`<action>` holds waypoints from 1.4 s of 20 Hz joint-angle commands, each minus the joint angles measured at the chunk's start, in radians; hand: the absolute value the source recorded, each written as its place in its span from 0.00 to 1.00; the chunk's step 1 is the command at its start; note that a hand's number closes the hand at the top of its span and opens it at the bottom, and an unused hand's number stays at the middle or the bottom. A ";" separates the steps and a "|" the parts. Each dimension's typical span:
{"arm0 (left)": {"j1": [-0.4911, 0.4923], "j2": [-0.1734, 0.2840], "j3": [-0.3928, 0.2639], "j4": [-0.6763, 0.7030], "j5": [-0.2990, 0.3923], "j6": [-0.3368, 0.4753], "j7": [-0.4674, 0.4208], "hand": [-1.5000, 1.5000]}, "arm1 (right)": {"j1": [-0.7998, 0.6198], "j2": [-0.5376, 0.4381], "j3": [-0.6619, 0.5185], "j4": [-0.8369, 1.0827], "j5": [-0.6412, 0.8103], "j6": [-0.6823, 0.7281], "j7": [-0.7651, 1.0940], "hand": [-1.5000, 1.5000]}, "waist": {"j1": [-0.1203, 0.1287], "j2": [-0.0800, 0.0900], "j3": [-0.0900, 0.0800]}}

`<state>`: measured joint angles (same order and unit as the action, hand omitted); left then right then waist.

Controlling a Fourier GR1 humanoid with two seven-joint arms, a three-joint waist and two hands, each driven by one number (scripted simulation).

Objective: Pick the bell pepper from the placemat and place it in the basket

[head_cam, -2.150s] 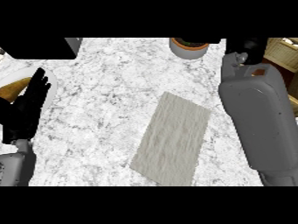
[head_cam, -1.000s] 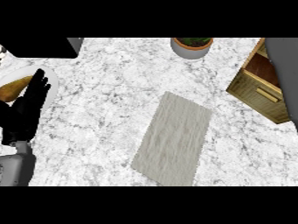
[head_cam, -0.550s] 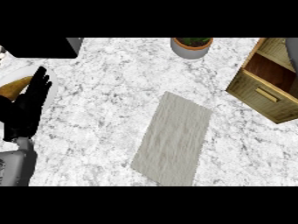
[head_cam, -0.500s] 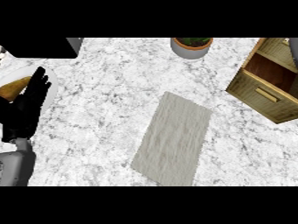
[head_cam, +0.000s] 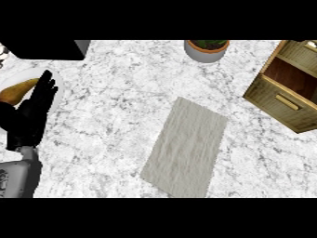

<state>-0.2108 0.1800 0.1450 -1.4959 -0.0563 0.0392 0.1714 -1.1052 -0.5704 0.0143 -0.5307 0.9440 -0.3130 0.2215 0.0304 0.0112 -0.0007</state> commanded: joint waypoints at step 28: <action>-0.014 -0.028 -0.013 0.062 -0.023 0.015 -0.059 0.50 | -0.085 -0.031 -0.009 0.393 0.140 0.048 -0.064 1.00 | 0.012 0.009 0.002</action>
<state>-0.2302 0.1700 0.1388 -1.4738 -0.0635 0.0406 0.1580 -1.2126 -0.5998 -0.0051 -0.1588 1.0651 -0.2508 0.1625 0.0453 0.0181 0.0012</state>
